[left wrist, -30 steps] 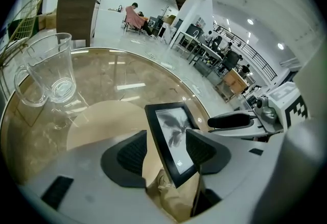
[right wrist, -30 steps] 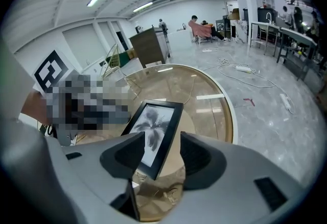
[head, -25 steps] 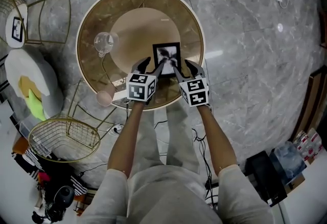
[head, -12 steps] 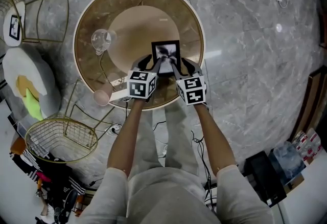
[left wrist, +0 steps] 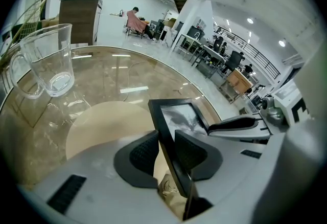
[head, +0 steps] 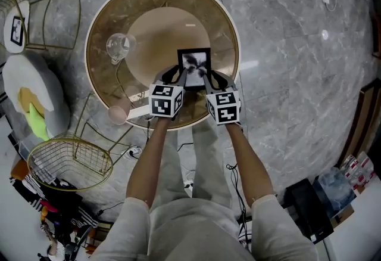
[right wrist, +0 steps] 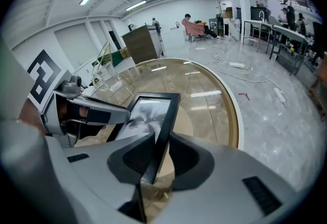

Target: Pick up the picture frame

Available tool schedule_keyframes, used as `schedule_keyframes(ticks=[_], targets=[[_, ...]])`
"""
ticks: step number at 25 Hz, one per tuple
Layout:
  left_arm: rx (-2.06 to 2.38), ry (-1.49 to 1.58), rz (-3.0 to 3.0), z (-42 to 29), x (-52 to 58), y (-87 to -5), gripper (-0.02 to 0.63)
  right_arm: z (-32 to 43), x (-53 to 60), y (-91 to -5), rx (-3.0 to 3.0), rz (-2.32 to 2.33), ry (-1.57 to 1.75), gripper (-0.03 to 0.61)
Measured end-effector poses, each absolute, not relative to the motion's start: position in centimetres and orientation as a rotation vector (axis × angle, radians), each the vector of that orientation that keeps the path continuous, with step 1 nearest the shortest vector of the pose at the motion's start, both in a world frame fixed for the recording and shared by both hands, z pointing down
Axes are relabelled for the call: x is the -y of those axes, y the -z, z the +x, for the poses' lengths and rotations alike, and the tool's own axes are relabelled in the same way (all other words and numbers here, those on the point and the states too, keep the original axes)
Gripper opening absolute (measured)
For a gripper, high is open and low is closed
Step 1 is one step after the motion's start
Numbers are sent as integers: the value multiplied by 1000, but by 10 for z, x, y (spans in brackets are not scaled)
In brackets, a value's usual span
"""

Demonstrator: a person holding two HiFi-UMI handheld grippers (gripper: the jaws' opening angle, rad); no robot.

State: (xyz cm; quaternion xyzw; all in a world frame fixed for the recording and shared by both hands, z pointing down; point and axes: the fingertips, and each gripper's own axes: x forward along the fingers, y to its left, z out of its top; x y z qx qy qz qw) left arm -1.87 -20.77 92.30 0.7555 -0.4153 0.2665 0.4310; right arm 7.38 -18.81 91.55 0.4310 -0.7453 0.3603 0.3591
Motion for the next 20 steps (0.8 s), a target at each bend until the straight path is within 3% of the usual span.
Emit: schedule_keyframes(ticks=[20], targets=[[1165,-589,1927,-17,245,-855,81,77,222,-849,1952,1276,-823,78]])
